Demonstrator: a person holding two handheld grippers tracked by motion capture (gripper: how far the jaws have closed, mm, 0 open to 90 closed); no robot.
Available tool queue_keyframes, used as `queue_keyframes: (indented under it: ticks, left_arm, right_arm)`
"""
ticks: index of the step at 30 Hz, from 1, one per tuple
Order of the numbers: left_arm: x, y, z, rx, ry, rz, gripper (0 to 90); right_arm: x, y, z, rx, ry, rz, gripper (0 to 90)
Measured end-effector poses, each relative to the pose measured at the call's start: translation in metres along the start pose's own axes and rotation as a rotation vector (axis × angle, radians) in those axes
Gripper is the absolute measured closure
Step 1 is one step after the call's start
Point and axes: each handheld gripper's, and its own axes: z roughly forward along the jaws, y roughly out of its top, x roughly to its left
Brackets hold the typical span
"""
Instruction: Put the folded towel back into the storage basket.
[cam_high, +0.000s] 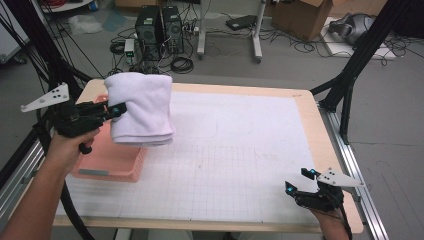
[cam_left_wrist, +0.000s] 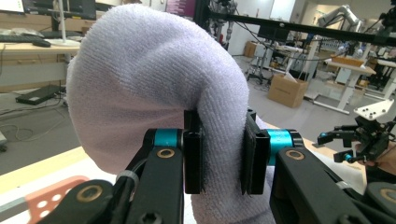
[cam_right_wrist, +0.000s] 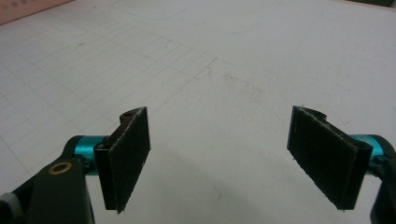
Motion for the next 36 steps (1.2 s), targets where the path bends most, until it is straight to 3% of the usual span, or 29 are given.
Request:
queue_keyframes:
  ticks: [20,36]
  left_arm:
    - [0.030,0.002,-0.057,-0.055,0.072,-0.026,74.5]
    - [0.055,-0.030,-0.080,-0.019,0.086,-0.086,74.3]
  right_arm:
    - [0.002,0.003,0.008,0.013,0.001,-0.008,20.1]
    - [0.006,0.008,0.005,0.002,-0.014,-0.020,20.1]
